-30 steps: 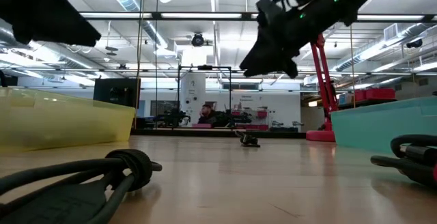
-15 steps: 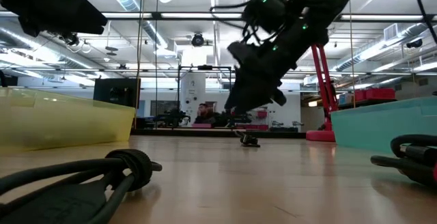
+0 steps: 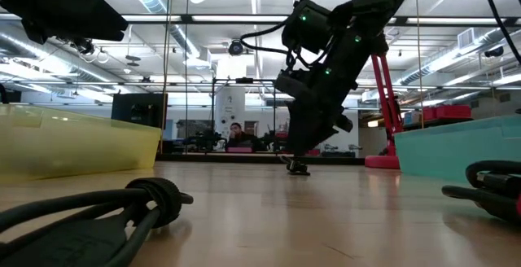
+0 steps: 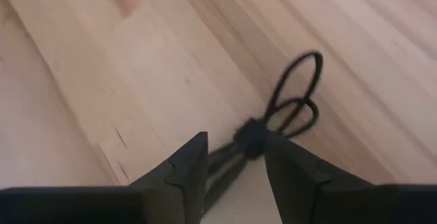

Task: Pick & Place USB Port
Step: Put the black charger cable into the green bin

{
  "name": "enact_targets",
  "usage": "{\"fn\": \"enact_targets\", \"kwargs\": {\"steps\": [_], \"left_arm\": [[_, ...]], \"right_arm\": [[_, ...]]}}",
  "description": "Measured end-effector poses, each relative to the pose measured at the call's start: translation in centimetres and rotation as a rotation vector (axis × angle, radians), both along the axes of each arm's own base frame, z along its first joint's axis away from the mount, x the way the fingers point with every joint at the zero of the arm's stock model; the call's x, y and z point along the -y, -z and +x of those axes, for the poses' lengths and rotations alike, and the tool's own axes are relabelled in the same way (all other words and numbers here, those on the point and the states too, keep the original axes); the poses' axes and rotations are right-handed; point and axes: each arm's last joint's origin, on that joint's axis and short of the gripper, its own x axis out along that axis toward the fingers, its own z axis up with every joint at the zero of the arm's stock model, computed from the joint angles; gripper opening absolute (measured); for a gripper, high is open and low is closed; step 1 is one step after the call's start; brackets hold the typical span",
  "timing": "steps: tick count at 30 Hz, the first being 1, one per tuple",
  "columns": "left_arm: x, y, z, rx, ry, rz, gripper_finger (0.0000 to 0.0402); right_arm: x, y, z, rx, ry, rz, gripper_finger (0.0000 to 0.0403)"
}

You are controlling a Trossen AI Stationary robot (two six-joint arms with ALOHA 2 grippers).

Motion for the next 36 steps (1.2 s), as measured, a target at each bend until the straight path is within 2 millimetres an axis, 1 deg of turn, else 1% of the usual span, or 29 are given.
{"fn": "enact_targets", "kwargs": {"steps": [3,8,18,22,30,36], "left_arm": [[0.0,0.0,0.0,-0.003,0.003,-0.006,0.0147],[0.0,0.0,0.0,-0.009,0.006,-0.011,0.0147],[0.0,0.0,0.0,-0.010,0.006,-0.011,0.0147],[0.1,0.0,0.0,-0.013,0.009,-0.017,0.0147],[0.1,0.1,0.0,-0.016,0.010,-0.021,0.0147],[0.1,0.1,0.1,-0.023,0.015,-0.025,0.0147]], "right_arm": [[-0.1,0.2,-0.3,-0.034,0.003,0.003,0.0146],[-0.2,0.2,-0.3,-0.035,0.017,0.018,0.0146],[-1.6,0.2,-0.2,-0.032,-0.008,0.010,0.0146],[-1.8,0.2,-0.2,-0.030,0.004,0.009,0.0146],[-1.9,1.3,0.3,-0.030,0.019,0.015,0.0146],[-1.9,1.6,0.6,-0.023,0.021,0.026,0.0146]]}}
